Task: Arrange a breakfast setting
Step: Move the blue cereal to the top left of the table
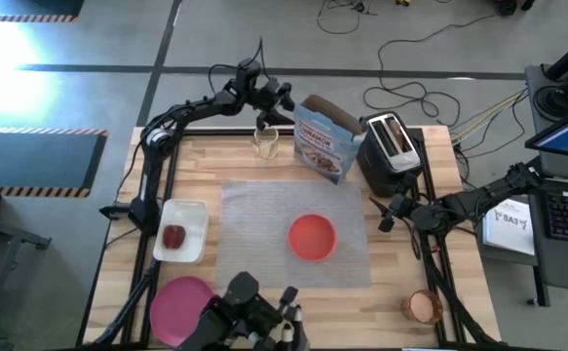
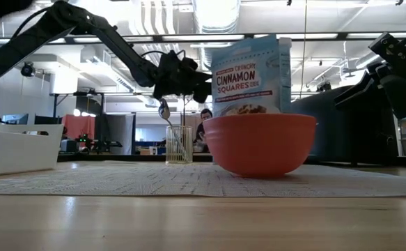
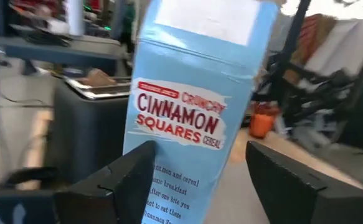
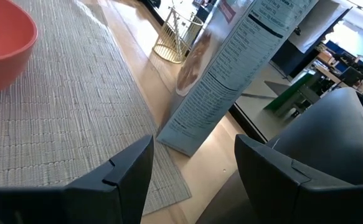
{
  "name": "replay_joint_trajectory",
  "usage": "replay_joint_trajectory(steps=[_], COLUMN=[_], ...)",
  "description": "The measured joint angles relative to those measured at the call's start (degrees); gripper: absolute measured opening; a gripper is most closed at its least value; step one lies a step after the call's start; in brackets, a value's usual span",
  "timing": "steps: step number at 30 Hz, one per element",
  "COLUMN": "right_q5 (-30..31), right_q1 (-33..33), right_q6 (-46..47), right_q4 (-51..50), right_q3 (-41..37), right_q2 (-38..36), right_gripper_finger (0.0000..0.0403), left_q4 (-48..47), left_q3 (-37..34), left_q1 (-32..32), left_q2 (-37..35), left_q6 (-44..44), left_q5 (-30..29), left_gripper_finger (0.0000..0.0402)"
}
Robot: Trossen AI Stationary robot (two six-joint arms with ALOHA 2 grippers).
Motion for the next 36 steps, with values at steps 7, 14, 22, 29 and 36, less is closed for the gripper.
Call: replay_joint_trajectory(steps=[7, 14, 22, 29, 36], right_q5=[0.0, 0.0, 0.0, 0.0, 0.0], right_q1=[-0.01, -0.01, -0.01, 0.01, 0.0], right_q6=[0.01, 0.01, 0.01, 0.01, 0.0], right_q4=[0.02, 0.02, 0.02, 0.02, 0.01], right_q3=[-0.01, 0.0, -0.01, -0.01, -0.01], right_q2=[0.0, 0.0, 0.0, 0.0, 0.0], right_gripper_finger=[0.0215, 0.0215, 0.0215, 0.0215, 0.0215], left_q4=[-0.26, -0.44, -1.47, -7.95, -9.15], left_q3=[-0.07, -0.13, -0.15, -0.33, -0.37], left_q1=[-0.08, 0.29, 3.98, 4.52, 3.04], left_q2=[0.0, -0.42, -0.46, -0.46, -0.49], left_q6=[-5.51, -5.77, -4.49, 5.84, 9.01], left_q5=[5.65, 4.51, 1.08, 3.91, 2.78], left_gripper_finger=[0.0184, 0.0163, 0.0199, 0.0311, 0.0394])
